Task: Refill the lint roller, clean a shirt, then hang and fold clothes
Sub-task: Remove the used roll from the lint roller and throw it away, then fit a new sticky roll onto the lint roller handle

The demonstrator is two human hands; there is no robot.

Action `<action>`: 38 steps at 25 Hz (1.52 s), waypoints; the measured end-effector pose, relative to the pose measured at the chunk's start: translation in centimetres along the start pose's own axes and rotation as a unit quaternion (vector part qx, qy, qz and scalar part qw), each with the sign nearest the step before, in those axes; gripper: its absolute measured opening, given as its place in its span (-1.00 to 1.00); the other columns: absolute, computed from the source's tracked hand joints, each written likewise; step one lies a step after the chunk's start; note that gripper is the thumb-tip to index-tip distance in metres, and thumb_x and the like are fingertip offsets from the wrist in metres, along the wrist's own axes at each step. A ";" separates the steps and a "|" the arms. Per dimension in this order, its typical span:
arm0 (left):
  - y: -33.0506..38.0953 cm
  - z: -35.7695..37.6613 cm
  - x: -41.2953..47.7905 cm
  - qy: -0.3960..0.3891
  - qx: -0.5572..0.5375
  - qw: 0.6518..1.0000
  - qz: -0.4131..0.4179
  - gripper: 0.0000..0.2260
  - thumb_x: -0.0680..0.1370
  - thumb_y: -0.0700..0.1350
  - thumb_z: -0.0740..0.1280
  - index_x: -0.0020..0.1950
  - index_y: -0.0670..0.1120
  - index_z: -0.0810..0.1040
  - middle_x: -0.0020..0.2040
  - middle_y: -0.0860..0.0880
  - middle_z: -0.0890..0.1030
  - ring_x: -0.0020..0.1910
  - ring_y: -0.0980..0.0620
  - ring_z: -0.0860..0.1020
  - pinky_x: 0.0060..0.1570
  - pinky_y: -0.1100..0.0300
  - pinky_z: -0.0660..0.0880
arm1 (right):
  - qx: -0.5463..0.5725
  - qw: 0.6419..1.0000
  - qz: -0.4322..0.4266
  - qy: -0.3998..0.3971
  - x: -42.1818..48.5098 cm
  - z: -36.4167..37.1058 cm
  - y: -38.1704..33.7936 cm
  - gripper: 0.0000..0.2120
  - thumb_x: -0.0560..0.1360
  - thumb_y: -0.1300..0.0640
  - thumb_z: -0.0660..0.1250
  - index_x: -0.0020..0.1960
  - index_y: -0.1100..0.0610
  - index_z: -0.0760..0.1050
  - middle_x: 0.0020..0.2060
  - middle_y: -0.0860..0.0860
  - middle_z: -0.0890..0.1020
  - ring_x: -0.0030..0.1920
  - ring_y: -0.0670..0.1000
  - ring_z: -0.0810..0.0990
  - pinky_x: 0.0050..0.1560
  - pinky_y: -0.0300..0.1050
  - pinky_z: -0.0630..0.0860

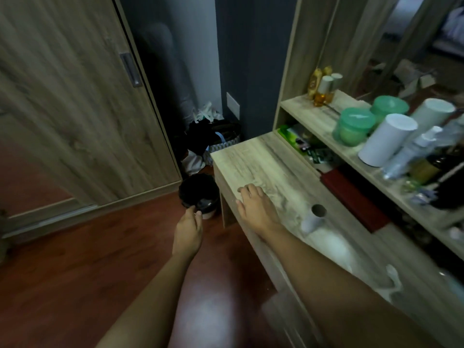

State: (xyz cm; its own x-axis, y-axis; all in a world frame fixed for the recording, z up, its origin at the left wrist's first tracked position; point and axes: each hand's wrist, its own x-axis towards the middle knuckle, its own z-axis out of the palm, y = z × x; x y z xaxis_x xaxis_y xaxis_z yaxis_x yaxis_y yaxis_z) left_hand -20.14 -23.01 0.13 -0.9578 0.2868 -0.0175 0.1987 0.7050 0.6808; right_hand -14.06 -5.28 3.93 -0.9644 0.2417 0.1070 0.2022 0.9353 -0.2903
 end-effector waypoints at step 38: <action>13.6 21.4 -24.1 -0.211 0.258 0.908 0.253 -0.74 0.51 -0.14 0.32 0.19 -0.09 0.49 0.24 -0.15 0.48 0.06 -0.15 0.49 -0.14 0.06 0.54 | 0.274 0.940 0.187 0.078 -17.8 -8.1 22.5 -0.68 0.53 0.16 0.21 0.26 0.21 0.35 0.16 0.22 0.50 0.10 0.20 0.51 -0.01 -0.06 0.43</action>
State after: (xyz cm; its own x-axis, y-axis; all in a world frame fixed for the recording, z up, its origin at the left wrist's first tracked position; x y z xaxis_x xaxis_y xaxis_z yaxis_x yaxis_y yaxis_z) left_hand 10.10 -6.44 -5.81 -0.5726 0.8057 -0.1519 0.7671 0.5918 0.2476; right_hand 9.04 13.59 3.21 -0.7980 0.6021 0.0252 0.3636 0.5144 -0.7767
